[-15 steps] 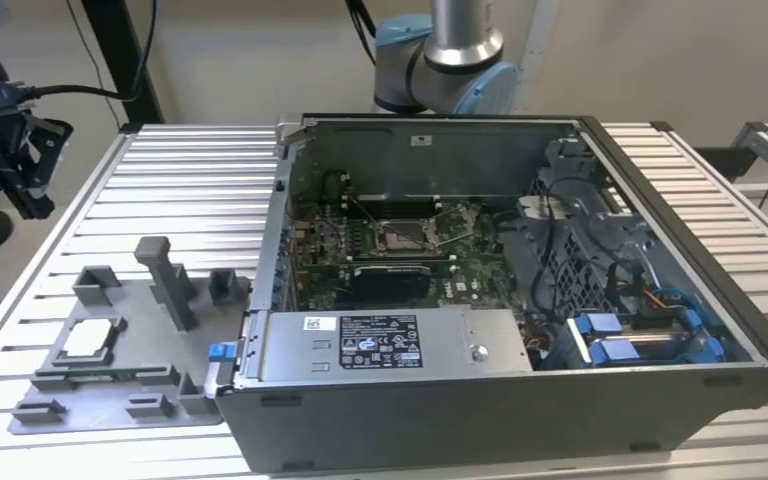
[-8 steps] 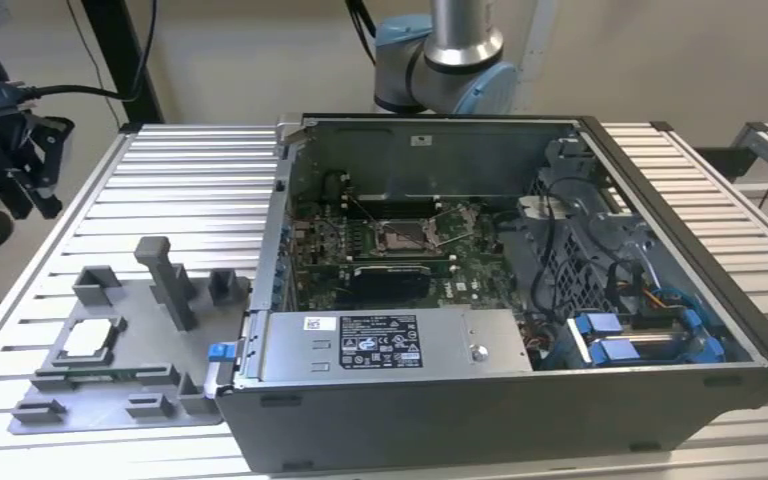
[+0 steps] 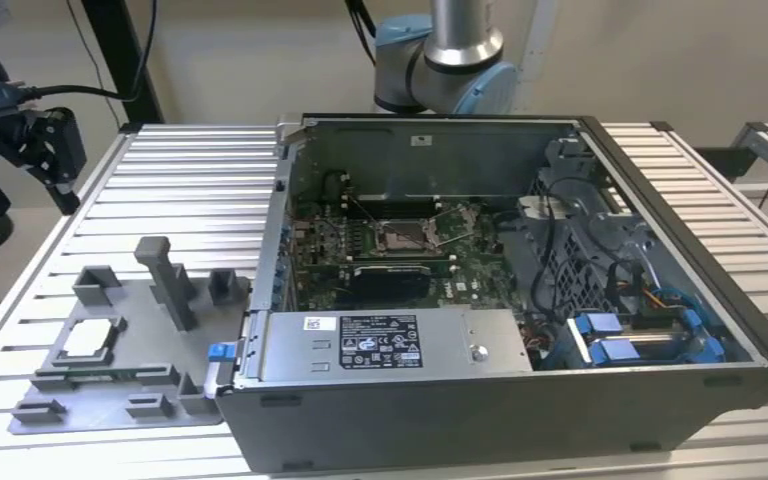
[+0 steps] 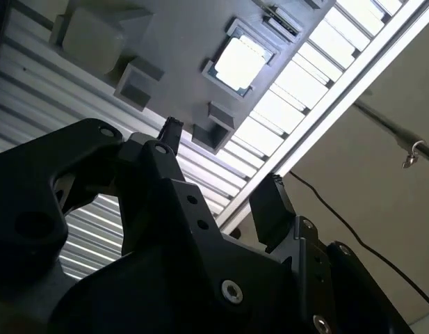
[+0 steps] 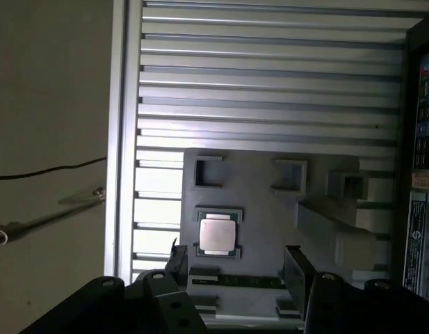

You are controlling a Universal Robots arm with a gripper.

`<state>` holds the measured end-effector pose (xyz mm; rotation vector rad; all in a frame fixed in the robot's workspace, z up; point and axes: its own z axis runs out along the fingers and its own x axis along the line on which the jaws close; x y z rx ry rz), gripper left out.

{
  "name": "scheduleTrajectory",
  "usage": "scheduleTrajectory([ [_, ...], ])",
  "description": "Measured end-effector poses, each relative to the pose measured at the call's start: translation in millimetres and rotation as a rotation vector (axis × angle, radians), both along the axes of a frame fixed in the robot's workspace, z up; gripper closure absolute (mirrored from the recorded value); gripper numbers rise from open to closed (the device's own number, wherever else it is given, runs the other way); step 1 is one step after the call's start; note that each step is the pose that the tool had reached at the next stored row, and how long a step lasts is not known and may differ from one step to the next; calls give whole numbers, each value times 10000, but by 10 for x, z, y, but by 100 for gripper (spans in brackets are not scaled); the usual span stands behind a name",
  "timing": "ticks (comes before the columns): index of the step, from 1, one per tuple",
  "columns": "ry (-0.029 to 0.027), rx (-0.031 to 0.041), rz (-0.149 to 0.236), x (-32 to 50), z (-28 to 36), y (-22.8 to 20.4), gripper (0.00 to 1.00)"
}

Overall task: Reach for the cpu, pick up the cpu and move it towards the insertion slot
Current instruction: 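Pick up the cpu and move it towards the insertion slot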

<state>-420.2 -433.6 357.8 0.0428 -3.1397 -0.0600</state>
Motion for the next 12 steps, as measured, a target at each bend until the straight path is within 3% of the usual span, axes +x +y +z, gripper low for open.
scheduleTrajectory([
  [12, 0, 0, -5, 0, -90, -3, 0],
])
